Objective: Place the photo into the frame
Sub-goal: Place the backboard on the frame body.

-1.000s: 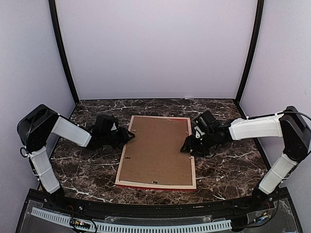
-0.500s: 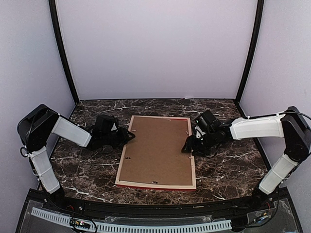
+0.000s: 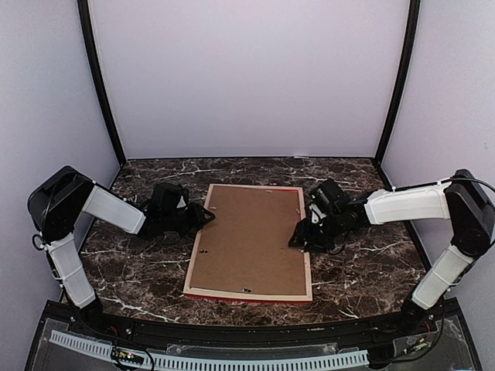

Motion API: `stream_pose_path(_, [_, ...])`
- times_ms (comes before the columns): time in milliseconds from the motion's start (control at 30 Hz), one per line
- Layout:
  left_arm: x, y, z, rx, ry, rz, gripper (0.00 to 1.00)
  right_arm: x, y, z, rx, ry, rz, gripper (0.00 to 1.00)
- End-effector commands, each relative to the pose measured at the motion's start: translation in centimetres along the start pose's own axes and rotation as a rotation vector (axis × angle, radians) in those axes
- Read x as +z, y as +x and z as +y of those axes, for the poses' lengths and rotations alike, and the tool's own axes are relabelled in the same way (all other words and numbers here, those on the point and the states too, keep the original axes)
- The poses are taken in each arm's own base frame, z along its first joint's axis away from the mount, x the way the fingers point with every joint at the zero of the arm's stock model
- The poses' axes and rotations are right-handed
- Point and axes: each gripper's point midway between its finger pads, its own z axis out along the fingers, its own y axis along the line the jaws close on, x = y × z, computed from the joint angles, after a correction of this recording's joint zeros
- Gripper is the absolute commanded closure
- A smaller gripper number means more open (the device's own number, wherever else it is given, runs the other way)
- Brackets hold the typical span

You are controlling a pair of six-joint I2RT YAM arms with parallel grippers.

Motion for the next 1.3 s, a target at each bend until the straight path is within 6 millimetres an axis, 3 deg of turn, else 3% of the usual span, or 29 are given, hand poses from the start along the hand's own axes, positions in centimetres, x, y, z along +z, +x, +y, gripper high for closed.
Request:
stream_pose_path(0, [0.3,0.1,-1.3,0.027,0.032,0.007,0.61,0.7,0.9,0.2,-0.019,-0.010,0.025,0.45])
stream_pose_path(833, [0.2,-0.1,-1.1,0.027,0.008,-0.008,0.61,0.6,2.4,1.0,0.013,-0.073,0.052,0.48])
stream_pose_path(967, [0.2,-0.1,-1.2,0.036,0.007,-0.006,0.61,-0.4,1.2,1.8,-0.007,-0.077,0.011,0.48])
stream_pose_path(1133, [0.2,0.0,-1.2,0.060,-0.001,0.009,0.58,-3.5,-2.0,3.5,-0.037,-0.104,-0.106,0.47])
stream_pose_path(1267, [0.2,0.0,-1.4,0.096,-0.011,0.024,0.53,-5.3,-4.3,3.0,-0.047,-0.075,-0.175,0.46])
